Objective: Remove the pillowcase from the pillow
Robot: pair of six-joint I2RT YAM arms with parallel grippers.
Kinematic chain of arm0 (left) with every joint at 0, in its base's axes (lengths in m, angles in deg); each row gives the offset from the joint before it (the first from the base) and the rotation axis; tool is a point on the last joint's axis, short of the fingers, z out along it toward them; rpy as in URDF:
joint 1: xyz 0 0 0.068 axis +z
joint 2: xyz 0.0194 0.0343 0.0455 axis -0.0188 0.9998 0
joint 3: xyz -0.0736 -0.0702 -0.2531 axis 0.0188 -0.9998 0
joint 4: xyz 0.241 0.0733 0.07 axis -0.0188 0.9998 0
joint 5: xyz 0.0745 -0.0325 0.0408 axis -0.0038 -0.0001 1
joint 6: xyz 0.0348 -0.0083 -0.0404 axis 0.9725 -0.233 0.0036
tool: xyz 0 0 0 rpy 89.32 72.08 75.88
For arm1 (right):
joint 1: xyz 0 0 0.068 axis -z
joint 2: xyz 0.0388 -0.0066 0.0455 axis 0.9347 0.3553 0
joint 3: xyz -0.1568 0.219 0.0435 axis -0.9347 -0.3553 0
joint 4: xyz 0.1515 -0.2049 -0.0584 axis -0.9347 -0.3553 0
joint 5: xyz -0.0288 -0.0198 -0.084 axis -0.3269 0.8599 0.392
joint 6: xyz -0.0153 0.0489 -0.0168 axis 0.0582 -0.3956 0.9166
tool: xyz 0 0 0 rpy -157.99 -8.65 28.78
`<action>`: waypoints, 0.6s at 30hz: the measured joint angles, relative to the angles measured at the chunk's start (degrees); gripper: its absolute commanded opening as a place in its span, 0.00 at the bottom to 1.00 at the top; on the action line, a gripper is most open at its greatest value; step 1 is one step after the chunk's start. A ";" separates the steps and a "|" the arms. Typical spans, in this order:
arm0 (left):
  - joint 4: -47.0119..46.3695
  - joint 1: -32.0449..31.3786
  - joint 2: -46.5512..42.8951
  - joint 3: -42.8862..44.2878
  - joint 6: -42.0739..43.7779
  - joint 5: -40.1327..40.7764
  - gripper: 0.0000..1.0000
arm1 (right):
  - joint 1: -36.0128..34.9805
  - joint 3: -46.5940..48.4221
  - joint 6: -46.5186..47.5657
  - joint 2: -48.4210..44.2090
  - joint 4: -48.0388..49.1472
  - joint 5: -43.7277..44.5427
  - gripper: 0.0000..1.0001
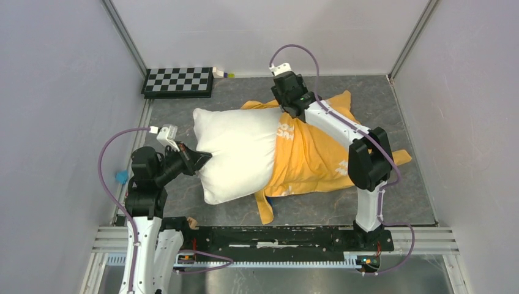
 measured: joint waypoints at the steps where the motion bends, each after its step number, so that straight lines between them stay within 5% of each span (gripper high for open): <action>1: -0.35 0.00 -0.28 -0.04 0.00 -0.17 0.02 | 1.60 -0.50 -0.85 0.22 -0.22 -0.55 0.68; 12: -0.39 -0.33 -1.25 -0.20 0.00 0.00 0.02 | 10.60 -9.35 -10.69 -2.21 2.05 -8.24 0.74; 18: -0.13 -0.37 -1.33 -0.20 0.00 1.25 0.02 | 13.53 -11.65 -10.60 -7.82 0.33 -12.74 0.92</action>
